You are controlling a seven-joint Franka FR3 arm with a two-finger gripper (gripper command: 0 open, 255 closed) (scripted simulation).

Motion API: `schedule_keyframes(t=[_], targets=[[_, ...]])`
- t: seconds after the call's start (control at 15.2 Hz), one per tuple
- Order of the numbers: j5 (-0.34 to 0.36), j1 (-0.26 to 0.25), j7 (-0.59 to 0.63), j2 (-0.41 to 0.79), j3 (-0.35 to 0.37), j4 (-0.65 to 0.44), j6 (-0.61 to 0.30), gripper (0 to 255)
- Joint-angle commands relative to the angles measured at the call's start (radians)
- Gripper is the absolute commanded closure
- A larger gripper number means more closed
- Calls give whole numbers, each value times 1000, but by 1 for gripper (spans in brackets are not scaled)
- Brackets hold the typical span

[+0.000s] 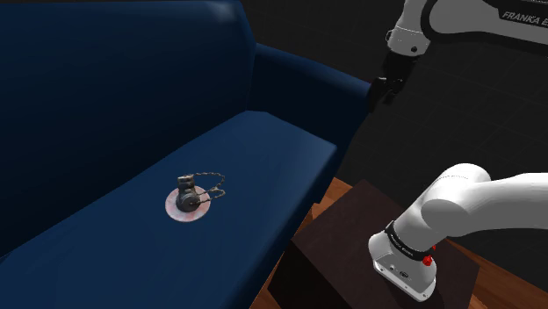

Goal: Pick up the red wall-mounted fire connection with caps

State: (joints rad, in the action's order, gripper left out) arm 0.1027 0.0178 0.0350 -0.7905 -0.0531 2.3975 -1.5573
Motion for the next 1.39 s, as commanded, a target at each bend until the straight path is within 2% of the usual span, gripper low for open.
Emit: schedule_keyframes(t=[0.0, 0.66, 0.99, 1.32], targets=[[0, 0, 0, 0, 0, 0, 0, 0], [-124, -80, 228, 104, 194, 88, -218, 0], [-163, -109, 340, 211, 294, 83, -336, 0], [-170, -124, 459, 350, 394, 42, -449, 0]])
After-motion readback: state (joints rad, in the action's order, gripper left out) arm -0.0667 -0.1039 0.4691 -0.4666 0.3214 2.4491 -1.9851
